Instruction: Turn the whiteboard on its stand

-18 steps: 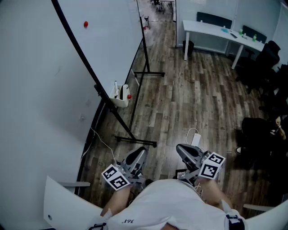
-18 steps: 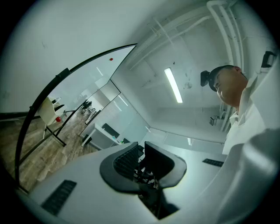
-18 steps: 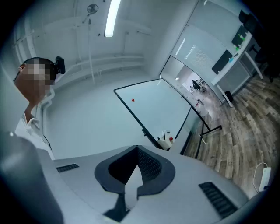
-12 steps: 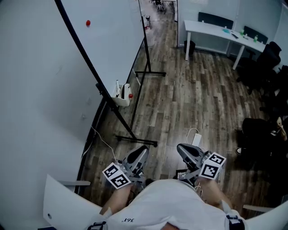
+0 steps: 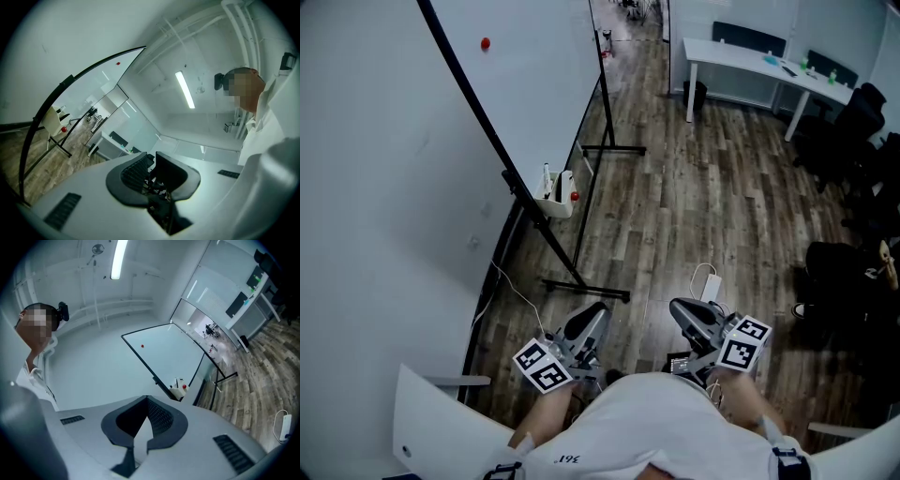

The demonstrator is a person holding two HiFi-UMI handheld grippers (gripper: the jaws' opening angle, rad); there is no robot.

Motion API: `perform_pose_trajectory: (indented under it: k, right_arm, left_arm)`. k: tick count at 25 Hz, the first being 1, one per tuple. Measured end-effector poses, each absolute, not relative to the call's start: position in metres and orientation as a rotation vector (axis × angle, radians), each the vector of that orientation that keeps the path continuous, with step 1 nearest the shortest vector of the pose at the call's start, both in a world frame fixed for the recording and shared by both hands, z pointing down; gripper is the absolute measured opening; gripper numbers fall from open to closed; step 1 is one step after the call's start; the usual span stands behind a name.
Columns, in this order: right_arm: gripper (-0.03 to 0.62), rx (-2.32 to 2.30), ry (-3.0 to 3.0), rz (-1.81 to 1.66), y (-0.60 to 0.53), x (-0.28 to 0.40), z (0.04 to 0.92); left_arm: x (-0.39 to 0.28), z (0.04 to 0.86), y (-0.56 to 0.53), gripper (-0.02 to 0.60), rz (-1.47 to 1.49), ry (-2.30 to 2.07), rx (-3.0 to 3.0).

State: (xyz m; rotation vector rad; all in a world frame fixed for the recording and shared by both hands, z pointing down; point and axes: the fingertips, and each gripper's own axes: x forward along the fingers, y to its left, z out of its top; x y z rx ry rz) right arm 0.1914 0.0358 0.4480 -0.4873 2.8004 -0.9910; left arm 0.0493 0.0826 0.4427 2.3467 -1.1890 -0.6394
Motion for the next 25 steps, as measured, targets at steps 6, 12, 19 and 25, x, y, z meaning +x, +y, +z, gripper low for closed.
perform_pose_trajectory:
  k: [6,12,19,25]
  right_arm:
    - [0.028,-0.5,2.804,-1.0,0.038,0.182,0.453]
    - [0.029,-0.548,2.863,-0.926,0.039,0.165,0.458]
    - [0.029,-0.561,2.922,-0.849,0.045,0.137,0.462]
    - [0.031,-0.552,2.939,-0.823,0.055,0.106,0.463]
  left_arm:
    - [0.037,0.446,0.086,0.048,-0.632,-1.211,2.341]
    - [0.015,0.45,0.09,0.057,-0.636,-1.26,2.34]
    - [-0.014,0.456,0.096,0.075,-0.628,-1.283,2.336]
    - [-0.041,0.458,0.108,0.083,-0.622,-1.311,2.341]
